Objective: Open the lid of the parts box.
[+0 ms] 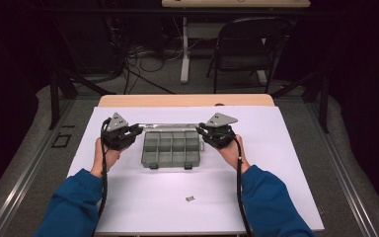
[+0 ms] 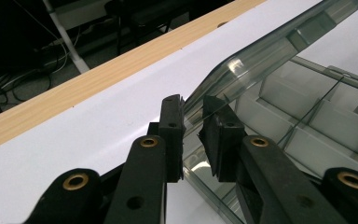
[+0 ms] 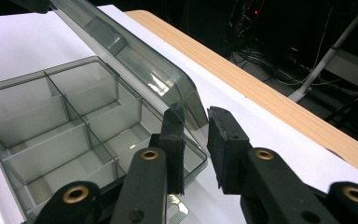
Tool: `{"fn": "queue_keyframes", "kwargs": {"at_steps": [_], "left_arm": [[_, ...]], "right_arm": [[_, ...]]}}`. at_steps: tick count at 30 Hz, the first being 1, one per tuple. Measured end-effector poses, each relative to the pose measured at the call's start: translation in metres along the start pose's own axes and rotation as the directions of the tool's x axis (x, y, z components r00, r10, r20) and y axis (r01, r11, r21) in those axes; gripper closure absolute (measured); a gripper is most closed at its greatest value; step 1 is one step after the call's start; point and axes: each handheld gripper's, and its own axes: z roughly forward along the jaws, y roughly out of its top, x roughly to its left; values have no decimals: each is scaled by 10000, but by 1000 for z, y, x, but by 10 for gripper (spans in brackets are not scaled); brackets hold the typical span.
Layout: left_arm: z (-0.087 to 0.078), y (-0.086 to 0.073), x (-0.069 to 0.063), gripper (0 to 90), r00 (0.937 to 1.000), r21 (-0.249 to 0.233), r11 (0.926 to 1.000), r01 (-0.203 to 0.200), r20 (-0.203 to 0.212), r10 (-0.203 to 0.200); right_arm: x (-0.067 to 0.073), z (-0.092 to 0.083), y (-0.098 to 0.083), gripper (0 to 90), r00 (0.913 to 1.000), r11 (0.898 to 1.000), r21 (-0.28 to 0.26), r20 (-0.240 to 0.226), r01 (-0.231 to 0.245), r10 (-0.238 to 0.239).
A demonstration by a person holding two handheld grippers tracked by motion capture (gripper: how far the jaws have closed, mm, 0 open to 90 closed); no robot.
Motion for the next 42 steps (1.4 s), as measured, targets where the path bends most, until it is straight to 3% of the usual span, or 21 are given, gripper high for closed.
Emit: {"fn": "queue_keyframes", "kwargs": {"at_steps": [31, 42], "left_arm": [[10, 17, 15, 802, 9996, 223, 9994, 270, 37, -271], [18, 19, 20, 808, 9990, 248, 9988, 416, -141, -413]], "right_arm": [[-18, 14, 18, 801, 9988, 9984, 293, 113, -475, 472], [-21, 20, 21, 808, 9972, 9967, 387, 267, -712, 702]]}}
